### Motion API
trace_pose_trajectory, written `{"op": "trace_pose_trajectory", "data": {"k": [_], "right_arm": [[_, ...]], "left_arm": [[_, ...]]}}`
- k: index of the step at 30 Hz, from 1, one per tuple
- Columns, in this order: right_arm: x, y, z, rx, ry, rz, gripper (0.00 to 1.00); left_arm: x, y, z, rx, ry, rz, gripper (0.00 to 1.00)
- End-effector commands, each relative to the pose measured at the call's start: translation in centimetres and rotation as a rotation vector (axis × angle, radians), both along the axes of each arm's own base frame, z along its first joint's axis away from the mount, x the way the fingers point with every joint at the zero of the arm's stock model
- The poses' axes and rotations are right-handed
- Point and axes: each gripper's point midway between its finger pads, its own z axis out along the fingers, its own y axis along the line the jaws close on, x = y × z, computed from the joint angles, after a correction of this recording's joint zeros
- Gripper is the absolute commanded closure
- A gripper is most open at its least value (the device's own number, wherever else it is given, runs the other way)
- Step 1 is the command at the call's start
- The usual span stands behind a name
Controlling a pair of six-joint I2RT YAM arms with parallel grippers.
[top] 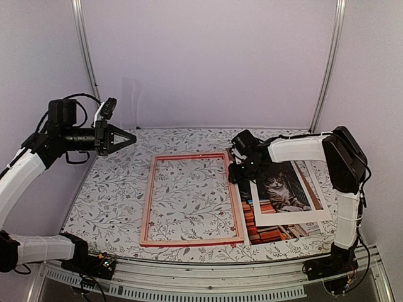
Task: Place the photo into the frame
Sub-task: Move the frame body to the center of the board, then place the glass panel in the frame body.
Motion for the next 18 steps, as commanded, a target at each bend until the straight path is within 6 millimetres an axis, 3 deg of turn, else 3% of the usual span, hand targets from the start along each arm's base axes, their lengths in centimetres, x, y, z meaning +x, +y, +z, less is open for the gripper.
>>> {"op": "trace_pose_trajectory", "data": {"k": [1, 9, 18], "right_arm": [[0.4, 0.2, 5.2, 0.115, -0.053, 0.015, 0.44], [1.5, -2.5, 8.0, 0.147, -0.099, -0.031, 0.37], [2.7, -7.7, 8.1, 0.096, -0.109, -0.134, 0.36]], "left_arm": [[-0.6, -0.4, 2.8, -0.135, -0.036, -0.022, 1.00], [-0.4, -0.9, 0.0, -0.217, 0.058, -0.015, 1.00], [-0.9, -3.4, 0.9, -0.273, 0.051, -0.063, 1.00]]}}
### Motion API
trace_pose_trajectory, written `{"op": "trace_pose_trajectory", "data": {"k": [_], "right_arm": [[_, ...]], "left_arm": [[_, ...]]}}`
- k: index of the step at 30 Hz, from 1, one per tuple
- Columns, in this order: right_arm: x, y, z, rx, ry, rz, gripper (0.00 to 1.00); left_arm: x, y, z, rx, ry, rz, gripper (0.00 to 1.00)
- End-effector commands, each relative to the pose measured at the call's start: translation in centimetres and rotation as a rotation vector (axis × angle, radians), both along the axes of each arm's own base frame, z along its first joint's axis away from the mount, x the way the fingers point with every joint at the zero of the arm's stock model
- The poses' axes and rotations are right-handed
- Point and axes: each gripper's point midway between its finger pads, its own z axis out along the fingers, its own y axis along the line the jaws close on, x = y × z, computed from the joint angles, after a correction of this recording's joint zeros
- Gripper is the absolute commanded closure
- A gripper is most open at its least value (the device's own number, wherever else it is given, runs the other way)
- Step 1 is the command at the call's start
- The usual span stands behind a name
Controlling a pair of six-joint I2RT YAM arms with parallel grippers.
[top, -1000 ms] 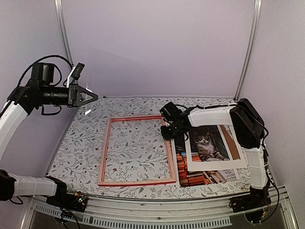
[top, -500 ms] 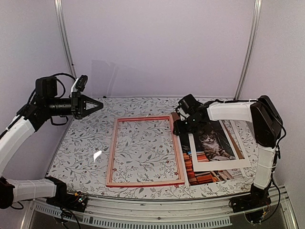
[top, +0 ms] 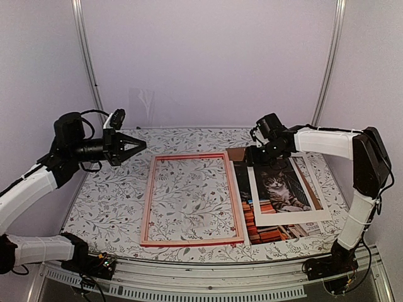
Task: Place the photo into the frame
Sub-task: Place the glass panel in the frame body.
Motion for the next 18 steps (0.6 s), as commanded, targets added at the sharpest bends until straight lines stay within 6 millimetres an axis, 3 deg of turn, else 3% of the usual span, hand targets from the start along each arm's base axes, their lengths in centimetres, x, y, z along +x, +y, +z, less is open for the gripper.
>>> {"op": "trace_pose_trajectory", "data": {"k": [1, 8, 11, 14, 18], "right_arm": [[0.6, -3.1, 1.2, -0.020, -0.021, -0.060, 0.36], [1.6, -7.7, 2.3, -0.044, -0.041, -0.153, 0.36], [1.7, -8.8, 2.7, -0.055, -0.050, -0.173, 0.36], [1.6, -9.4, 2.7, -0.078, -0.051, -0.183, 0.36], [1.5, -10.0, 2.5, -0.102, -0.049, -0.192, 0.36]], "left_arm": [[-0.5, -1.5, 3.1, -0.074, -0.086, -0.029, 1.00], [-1.3, -4.0, 4.7, -0.156, -0.098, -0.080, 1.00], [-1.2, -4.6, 5.0, -0.178, -0.102, -0.091, 1.00], [-0.2, -4.9, 3.0, -0.157, -0.053, -0.066, 1.00], [0.8, -5.6, -1.7, -0.096, 0.046, -0.083, 1.00]]}}
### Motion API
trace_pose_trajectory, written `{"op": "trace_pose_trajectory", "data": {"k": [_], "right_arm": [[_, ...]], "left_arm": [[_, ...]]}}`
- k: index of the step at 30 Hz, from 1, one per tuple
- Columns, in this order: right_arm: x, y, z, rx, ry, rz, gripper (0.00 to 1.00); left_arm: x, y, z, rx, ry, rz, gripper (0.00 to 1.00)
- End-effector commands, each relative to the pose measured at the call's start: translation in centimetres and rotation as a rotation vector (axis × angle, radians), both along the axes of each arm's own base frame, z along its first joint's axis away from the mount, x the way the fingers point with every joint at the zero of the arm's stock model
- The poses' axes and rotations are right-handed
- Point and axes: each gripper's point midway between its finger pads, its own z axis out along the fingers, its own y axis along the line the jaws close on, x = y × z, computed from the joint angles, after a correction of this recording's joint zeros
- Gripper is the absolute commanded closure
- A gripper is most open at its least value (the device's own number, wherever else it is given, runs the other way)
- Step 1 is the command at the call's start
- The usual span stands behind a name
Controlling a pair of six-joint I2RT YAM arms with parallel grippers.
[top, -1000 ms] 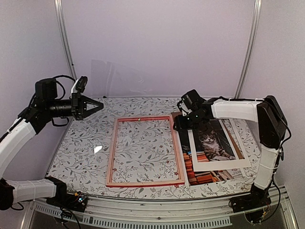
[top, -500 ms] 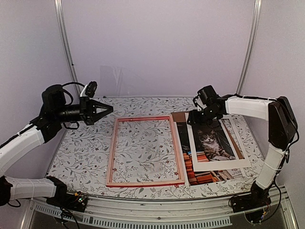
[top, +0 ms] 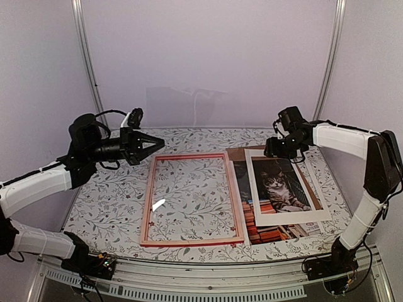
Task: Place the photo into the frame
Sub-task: Place the glass panel in the frame body.
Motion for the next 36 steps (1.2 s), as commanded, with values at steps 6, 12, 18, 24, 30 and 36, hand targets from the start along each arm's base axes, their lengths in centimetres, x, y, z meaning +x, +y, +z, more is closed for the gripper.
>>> {"op": "trace_pose_trajectory", "data": {"k": [6, 12, 18, 24, 30, 36], "right_arm": [[-0.8, -0.8, -0.4, -0.039, 0.013, 0.007, 0.36], [-0.9, -0.4, -1.4, -0.026, 0.033, 0.024, 0.36], [-1.0, -0.2, -2.0, -0.021, 0.038, 0.031, 0.36], [-1.1, -0.1, -2.9, -0.018, 0.048, 0.038, 0.36], [-1.1, 0.6, -3.4, 0.009, 0.058, 0.065, 0.36], [-1.1, 0.7, -3.7, 0.005, 0.064, 0.075, 0.36]], "left_arm": [[2.4, -0.9, -10.1, 0.142, 0.181, -0.045, 1.00], [4.4, 0.4, -15.1, 0.269, 0.240, -0.024, 1.00], [5.9, 1.3, -17.8, 0.374, 0.257, -0.005, 1.00], [6.9, 2.6, -20.2, 0.471, 0.298, 0.017, 1.00], [7.4, 3.4, -21.9, 0.531, 0.316, 0.024, 1.00], [8.1, 3.9, -22.3, 0.575, 0.299, 0.059, 1.00]]}}
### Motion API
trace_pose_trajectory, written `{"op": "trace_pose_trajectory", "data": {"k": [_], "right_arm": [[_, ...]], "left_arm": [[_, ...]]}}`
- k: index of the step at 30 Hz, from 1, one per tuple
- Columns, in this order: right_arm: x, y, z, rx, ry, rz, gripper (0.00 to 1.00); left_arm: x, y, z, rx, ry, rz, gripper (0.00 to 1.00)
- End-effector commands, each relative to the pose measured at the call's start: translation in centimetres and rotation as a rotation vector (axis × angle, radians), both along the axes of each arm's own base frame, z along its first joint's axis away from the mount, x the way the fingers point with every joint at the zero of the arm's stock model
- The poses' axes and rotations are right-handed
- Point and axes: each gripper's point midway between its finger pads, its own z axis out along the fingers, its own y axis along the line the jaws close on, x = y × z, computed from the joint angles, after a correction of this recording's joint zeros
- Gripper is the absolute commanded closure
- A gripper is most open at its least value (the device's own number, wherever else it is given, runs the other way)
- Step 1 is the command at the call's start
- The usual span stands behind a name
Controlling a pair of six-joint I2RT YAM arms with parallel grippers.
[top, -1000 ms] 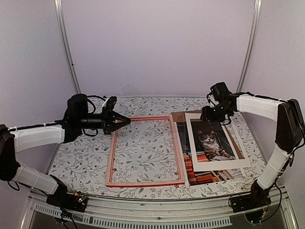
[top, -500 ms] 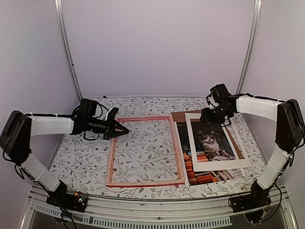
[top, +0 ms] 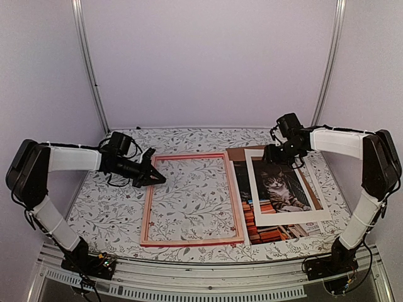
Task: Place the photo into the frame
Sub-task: Place the glass panel in the frame body.
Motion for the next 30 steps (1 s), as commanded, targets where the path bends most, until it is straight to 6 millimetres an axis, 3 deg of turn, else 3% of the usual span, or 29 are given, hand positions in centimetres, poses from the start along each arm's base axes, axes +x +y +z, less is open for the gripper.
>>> {"op": "trace_pose_trajectory", "data": {"k": [1, 30], "right_arm": [[0.0, 0.2, -0.9, -0.001, 0.008, 0.020, 0.36], [-0.2, 0.8, -1.3, 0.009, 0.021, 0.049, 0.37]], "left_arm": [[1.2, 0.6, 0.3, 0.050, -0.052, 0.012, 1.00], [2.5, 1.2, -1.2, 0.140, -0.063, -0.004, 1.00]]}}
